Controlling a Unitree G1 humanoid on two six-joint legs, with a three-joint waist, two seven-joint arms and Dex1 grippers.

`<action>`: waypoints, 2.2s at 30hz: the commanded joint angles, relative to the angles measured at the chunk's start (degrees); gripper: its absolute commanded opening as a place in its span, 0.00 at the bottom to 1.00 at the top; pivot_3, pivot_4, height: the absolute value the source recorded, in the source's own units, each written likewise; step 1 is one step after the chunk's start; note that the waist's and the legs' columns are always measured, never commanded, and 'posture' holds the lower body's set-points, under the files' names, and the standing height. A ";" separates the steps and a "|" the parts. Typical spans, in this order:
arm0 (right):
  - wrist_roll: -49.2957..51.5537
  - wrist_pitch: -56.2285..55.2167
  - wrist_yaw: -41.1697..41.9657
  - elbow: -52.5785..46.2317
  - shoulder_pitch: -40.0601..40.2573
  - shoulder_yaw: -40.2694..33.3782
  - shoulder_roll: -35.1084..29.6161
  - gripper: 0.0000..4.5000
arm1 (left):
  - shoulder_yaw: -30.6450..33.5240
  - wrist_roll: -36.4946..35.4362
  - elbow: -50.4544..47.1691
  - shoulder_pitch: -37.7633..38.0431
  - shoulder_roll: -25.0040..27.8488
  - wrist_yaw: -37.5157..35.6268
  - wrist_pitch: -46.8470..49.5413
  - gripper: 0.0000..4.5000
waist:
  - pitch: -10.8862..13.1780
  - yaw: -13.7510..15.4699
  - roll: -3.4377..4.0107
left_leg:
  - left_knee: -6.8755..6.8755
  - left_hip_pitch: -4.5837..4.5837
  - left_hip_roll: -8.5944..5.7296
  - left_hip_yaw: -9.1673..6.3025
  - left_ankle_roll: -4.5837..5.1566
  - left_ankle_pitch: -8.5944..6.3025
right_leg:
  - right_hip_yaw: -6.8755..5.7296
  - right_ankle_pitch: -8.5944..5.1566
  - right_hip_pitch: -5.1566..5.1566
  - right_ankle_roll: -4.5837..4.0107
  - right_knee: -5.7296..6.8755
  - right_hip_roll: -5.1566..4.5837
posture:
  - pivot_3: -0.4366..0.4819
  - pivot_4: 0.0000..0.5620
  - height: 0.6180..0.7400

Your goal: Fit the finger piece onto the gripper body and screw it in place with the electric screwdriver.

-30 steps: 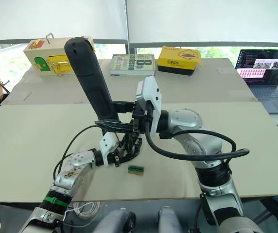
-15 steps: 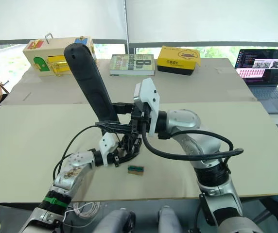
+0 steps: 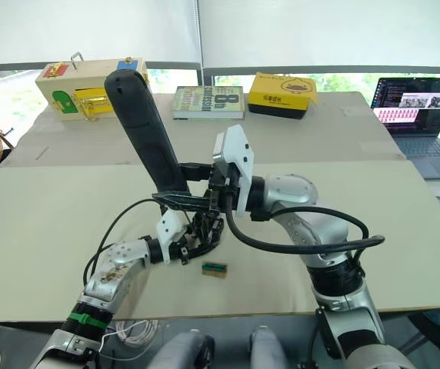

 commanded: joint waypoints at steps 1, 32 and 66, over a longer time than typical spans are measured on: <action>0.16 -2.34 0.00 -1.48 -0.45 -0.94 0.31 0.43 | -1.11 0.16 0.39 1.74 0.36 -0.24 2.31 0.51 | 0.00 0.00 0.00 | 0.00 0.00 0.00 0.00 0.00 0.00 | 0.00 0.00 0.00 0.00 0.00 0.00 | 0.48 0.27 1.00; -0.96 -2.91 0.55 -1.42 -0.60 -0.04 -0.33 0.43 | -1.32 0.13 0.01 2.21 0.24 -0.03 2.43 0.51 | 0.00 -0.09 0.00 | 0.00 0.00 0.00 0.00 0.00 0.00 | 0.00 0.00 0.00 0.00 0.00 0.00 | 0.48 0.27 1.00; -5.54 -6.82 -4.72 4.31 9.13 3.76 2.11 0.43 | -1.21 0.03 0.55 2.23 0.60 -0.35 2.35 0.51 | -0.26 -0.48 0.07 | -0.16 0.68 0.03 0.01 -0.46 -0.27 | 0.00 -0.07 0.36 0.02 -0.04 0.03 | 0.48 0.27 1.00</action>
